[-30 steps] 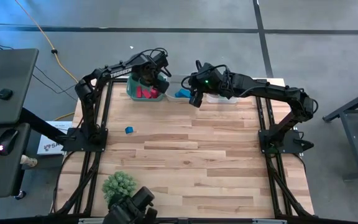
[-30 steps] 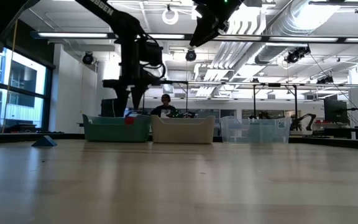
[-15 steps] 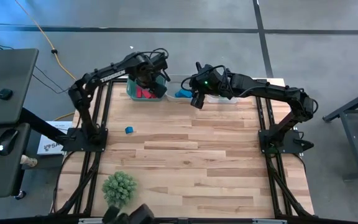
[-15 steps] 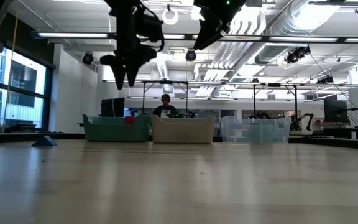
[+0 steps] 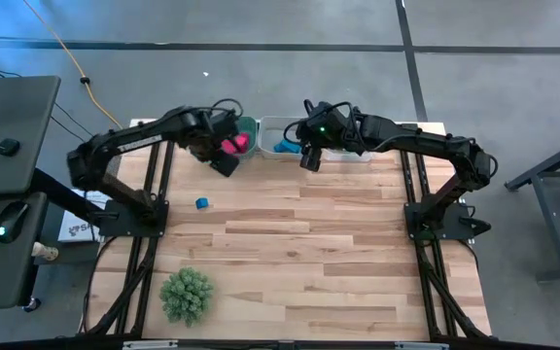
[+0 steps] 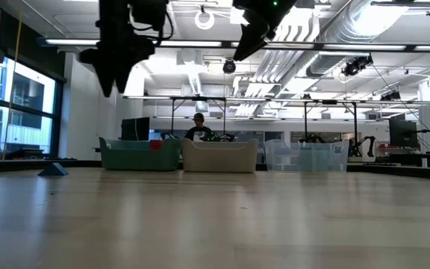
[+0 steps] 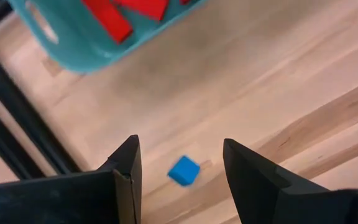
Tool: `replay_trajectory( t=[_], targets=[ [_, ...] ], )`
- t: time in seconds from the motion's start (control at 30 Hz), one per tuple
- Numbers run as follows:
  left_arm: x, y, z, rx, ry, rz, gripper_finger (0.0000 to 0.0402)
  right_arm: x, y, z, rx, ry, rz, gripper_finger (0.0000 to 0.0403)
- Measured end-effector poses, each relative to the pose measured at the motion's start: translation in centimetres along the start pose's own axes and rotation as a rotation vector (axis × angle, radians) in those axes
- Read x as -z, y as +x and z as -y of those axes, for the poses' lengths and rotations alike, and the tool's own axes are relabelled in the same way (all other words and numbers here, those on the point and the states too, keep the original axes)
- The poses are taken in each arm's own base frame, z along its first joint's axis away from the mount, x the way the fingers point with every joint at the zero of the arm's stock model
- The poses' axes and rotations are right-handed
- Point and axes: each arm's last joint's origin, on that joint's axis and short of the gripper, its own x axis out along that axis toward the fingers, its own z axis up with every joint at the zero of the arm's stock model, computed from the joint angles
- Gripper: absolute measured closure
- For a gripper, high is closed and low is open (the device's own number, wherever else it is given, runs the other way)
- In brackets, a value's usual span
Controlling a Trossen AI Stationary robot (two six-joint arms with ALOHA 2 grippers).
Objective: Sort & place blocks by color
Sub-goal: Put the blue block into the gray bin
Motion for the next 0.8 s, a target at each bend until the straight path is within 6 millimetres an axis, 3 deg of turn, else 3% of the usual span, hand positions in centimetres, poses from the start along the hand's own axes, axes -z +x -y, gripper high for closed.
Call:
replay_trajectory(
  t=[0.13, 0.5, 0.8],
  targets=[
    [1.6, 1.2, -0.1, -0.023, 0.002, -0.039, 0.0257, -0.1, 0.0, 0.0, -0.006, 0.003, 0.01, 0.019],
    [4.5, 6.6, 0.1, -0.042, 0.062, -0.175, 0.0257, -0.1, 0.0, 0.0, -0.006, 0.003, 0.011, 0.019],
    [5.7, 8.9, -0.3, -0.063, 0.116, -0.22, 0.0257, -0.1, 0.0, 0.0, -0.005, 0.004, 0.014, 0.019]
  ],
)
